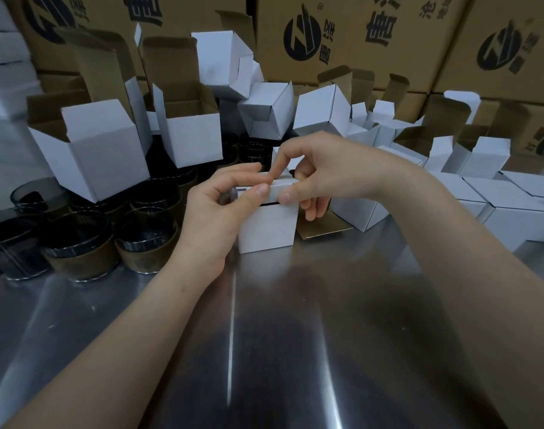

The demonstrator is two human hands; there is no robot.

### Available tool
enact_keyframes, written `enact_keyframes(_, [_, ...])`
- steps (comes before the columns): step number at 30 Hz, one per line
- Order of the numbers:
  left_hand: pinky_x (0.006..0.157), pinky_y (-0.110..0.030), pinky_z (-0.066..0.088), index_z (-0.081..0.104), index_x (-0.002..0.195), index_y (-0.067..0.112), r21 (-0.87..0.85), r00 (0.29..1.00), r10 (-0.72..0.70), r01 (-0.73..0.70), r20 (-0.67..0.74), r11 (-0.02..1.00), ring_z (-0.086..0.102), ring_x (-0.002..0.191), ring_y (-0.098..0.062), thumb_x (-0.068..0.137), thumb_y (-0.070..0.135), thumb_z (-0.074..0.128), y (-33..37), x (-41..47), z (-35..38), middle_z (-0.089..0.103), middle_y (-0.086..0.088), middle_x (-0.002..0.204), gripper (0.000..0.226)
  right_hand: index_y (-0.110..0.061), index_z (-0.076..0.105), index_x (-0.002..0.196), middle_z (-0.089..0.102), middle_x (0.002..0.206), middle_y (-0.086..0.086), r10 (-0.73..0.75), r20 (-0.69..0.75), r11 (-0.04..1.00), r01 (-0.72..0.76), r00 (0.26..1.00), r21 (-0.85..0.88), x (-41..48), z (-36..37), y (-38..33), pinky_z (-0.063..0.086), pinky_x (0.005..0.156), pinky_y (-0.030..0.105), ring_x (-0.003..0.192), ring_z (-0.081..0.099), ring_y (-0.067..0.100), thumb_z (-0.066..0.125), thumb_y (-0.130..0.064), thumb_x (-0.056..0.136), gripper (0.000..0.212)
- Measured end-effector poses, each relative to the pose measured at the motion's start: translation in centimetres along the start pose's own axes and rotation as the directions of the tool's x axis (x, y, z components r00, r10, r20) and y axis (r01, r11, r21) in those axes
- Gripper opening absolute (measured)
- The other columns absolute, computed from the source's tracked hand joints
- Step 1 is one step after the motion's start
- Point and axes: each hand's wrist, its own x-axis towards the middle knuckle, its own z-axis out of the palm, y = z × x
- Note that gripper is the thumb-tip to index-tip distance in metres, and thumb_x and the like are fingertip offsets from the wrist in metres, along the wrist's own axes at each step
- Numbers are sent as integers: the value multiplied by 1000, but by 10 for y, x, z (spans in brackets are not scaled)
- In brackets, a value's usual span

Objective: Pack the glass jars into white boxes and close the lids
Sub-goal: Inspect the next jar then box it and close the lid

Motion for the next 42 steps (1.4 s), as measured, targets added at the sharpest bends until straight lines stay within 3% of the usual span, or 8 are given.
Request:
enact_keyframes(7, [107, -44, 44, 76, 84, 32, -12, 999, 2, -1, 35, 1000, 58, 119, -10, 82, 13, 71, -5, 2, -4, 67, 3, 120, 20, -24, 62, 102, 69, 63, 2, 23, 3, 1000, -23, 1000, -14, 3, 1, 3, 61, 59, 32, 58, 71, 21, 75, -20, 86, 21])
enact_keyframes(13, [105, -36, 43, 73, 88, 22, 11, 998, -10, 10, 67, 1000, 57, 120, -10, 83, 7, 70, -8, 3, -4, 64, -1, 123, 16, -25, 64, 105, 69, 62, -3, 38, 33, 999, -38, 999, -21, 3, -1, 1, 61, 61, 32, 60, 72, 21, 73, -22, 87, 21])
enact_keyframes(19, [104, -30, 41, 75, 90, 21, -20, 996, -24, 25, 83, 999, 55, 121, -5, 84, 23, 70, -8, 4, -5, 64, 1, 125, 8, -24, 67, 105, 70, 66, 5, 68, 43, 998, -68, 997, -3, 0, -2, -2, 59, 59, 29, 61, 72, 21, 65, -30, 93, 14])
enact_keyframes(24, [98, -25, 41, 76, 101, 24, -78, 996, -55, 60, 66, 995, 56, 121, -6, 87, 28, 56, -10, 5, -5, 65, 5, 126, 24, -25, 67, 98, 69, 70, 10, 76, 27, 997, -77, 997, 27, 0, -1, -2, 59, 58, 29, 59, 71, 22, 62, -31, 95, 8])
enact_keyframes(28, [82, -17, 50, 68, 116, 27, -58, 996, -75, 78, 42, 995, 61, 111, -5, 83, 26, 58, -13, 4, -4, 64, 5, 122, 35, -24, 65, 100, 67, 69, 8, 85, 32, 996, -85, 996, 22, 1, 0, -1, 59, 58, 29, 58, 70, 20, 64, -31, 94, 9])
enact_keyframes(32, [86, -21, 50, 67, 111, 29, -40, 996, -62, 65, 63, 997, 57, 119, -9, 80, 18, 57, -12, 3, -4, 62, 6, 129, 34, -24, 63, 100, 62, 64, 5, 76, 30, 997, -75, 997, -25, 2, 4, -1, 59, 57, 29, 56, 68, 18, 67, -29, 92, 10])
enact_keyframes(37, [79, -9, 47, 66, 108, 34, -52, 996, -66, 68, 55, 996, 54, 116, 4, 90, 5, 57, -11, 3, -2, 51, 13, 140, 35, -27, 61, 99, 60, 61, 1, 84, 26, 994, -82, 996, -67, 4, 4, -3, 56, 54, 27, 52, 64, 18, 68, -31, 91, 12])
enact_keyframes(42, [75, -17, 52, 55, 124, 32, -108, 989, -142, 144, 31, 984, 61, 104, -5, 72, 19, 60, -12, 4, 0, 55, 6, 124, 53, -31, 57, 96, 55, 47, -8, 106, 6, 987, -104, 994, -125, 6, 7, -5, 53, 51, 25, 43, 56, 11, 68, -31, 90, 13])
